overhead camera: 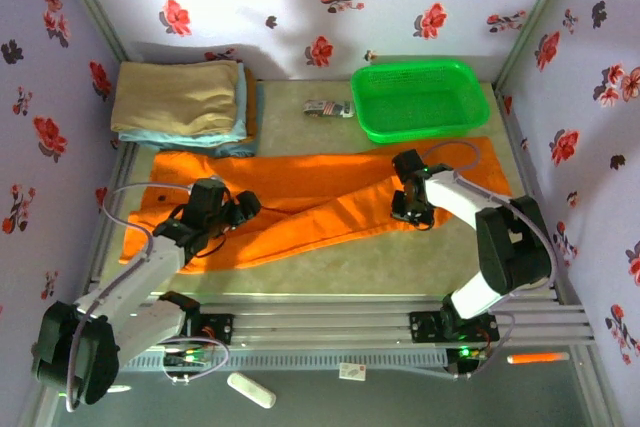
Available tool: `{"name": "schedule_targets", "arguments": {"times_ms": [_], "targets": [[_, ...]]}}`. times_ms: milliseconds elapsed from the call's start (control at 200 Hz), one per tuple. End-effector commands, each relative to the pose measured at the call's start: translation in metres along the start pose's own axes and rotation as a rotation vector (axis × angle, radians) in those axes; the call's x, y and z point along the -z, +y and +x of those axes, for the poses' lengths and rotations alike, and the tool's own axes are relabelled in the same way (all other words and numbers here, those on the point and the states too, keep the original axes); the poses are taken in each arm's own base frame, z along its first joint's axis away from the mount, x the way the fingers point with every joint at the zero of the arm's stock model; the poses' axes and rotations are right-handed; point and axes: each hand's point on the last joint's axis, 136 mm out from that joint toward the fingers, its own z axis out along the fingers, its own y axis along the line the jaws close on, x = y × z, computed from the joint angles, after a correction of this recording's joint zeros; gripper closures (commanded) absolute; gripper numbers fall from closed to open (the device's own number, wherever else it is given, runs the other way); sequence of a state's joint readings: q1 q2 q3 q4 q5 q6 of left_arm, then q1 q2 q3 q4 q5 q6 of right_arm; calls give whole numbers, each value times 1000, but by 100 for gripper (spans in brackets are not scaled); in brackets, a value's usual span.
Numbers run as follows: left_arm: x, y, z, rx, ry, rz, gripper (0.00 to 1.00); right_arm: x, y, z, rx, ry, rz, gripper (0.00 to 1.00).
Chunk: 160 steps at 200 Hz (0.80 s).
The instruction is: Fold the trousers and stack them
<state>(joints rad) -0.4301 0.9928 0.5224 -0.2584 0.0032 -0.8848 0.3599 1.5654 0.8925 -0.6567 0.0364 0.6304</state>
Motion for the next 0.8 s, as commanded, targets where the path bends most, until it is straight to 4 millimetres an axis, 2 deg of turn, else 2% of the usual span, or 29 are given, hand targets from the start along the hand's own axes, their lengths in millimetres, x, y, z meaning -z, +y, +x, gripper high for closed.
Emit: {"name": "schedule_targets", "arguments": {"times_ms": [0, 75, 170, 235, 320, 500, 540, 575, 600, 615, 705, 795], "targets": [[0, -3, 1, -7, -4, 17, 12, 12, -19, -2, 1, -47, 60, 100], [0, -4, 0, -10, -6, 19, 12, 20, -27, -5, -23, -79, 55, 100], [0, -4, 0, -12, -6, 23, 13, 33, -46, -8, -76, -112, 79, 100], [1, -6, 0, -8, -6, 34, 13, 43, -66, -12, -149, -134, 92, 100], [2, -15, -2, 0, -2, 68, 14, 53, -94, -19, -336, -182, 45, 100], [6, -47, -2, -63, 29, 133, 15, 95, -154, -57, -595, -362, 37, 100], [6, -54, 1, -90, 42, 139, 16, 102, -166, -64, -652, -374, 20, 90], [6, -59, 5, -112, 57, 140, 16, 106, -176, -68, -702, -374, 14, 75], [7, -63, 9, -128, 66, 144, 16, 107, -183, -68, -730, -370, 16, 59], [7, -65, 11, -135, 70, 147, 15, 108, -186, -69, -746, -367, 15, 54], [7, -73, 26, -185, 79, 156, 16, 111, -188, -65, -771, -360, -21, 51], [5, -80, 44, -239, 99, 160, 15, 107, -175, -54, -754, -344, -95, 47]]}}
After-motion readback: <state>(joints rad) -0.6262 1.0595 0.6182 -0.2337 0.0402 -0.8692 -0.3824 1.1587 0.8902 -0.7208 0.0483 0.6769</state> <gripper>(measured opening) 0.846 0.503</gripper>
